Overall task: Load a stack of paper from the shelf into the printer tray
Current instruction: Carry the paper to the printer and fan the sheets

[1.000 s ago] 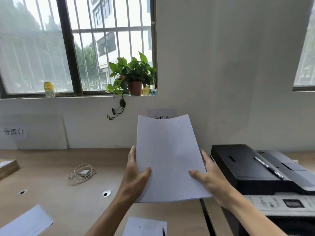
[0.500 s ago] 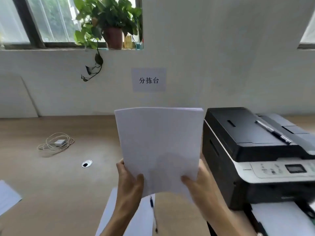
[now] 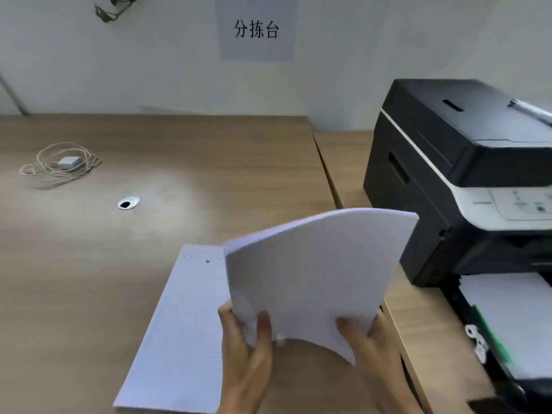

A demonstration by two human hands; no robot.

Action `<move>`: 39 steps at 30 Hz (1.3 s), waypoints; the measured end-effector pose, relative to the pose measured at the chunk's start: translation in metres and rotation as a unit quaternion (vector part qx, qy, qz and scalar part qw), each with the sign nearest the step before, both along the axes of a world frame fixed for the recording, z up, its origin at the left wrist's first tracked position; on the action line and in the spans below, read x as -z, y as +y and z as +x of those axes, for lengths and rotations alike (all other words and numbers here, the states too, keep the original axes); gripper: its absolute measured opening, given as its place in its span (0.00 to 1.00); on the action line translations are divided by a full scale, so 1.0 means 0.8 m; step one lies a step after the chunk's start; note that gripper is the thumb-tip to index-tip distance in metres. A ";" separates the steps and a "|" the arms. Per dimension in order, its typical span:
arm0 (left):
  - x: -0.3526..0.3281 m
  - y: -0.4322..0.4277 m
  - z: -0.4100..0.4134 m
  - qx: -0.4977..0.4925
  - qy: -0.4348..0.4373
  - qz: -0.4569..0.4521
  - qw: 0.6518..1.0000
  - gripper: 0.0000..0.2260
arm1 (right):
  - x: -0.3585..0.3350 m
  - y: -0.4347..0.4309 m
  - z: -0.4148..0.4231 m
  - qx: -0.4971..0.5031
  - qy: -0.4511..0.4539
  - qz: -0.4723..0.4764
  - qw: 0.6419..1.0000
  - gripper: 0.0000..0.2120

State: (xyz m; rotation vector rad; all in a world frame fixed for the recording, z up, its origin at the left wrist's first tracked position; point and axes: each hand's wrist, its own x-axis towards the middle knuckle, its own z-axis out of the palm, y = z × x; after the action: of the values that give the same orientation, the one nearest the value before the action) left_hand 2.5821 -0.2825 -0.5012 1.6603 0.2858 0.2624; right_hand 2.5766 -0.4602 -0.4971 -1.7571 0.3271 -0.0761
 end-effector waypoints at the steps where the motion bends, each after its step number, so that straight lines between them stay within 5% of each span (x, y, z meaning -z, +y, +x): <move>1: 0.005 -0.002 0.004 0.019 -0.013 0.007 1.000 0.11 | 0.001 -0.004 0.005 -0.012 -0.015 -0.005 1.000 0.11; 12: 0.008 -0.004 -0.011 0.041 -0.022 0.018 0.999 0.17 | 0.030 0.006 -0.004 -0.011 -0.057 0.015 0.998 0.13; 21: 0.006 0.003 -0.015 0.043 0.088 0.071 0.993 0.11 | 0.019 -0.004 0.000 -0.018 0.029 0.034 0.999 0.14; 29: -0.117 -0.004 0.011 0.084 0.064 0.082 0.991 0.15 | -0.119 -0.049 0.027 -0.076 -0.001 -0.006 0.997 0.17; 34: -0.223 -0.001 0.037 0.115 0.016 0.066 0.991 0.15 | -0.224 -0.051 0.040 -0.112 -0.089 -0.054 0.988 0.32; 39: -0.305 0.007 0.047 0.155 0.020 0.032 0.987 0.15 | -0.310 -0.054 0.031 -0.106 -0.116 -0.045 0.987 0.25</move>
State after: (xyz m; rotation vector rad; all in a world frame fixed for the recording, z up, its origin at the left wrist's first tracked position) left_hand 2.6193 -0.2765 -0.2575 1.7471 0.0475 0.0036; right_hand 2.6018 -0.5035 -0.2491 -1.8408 -0.0343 -0.1428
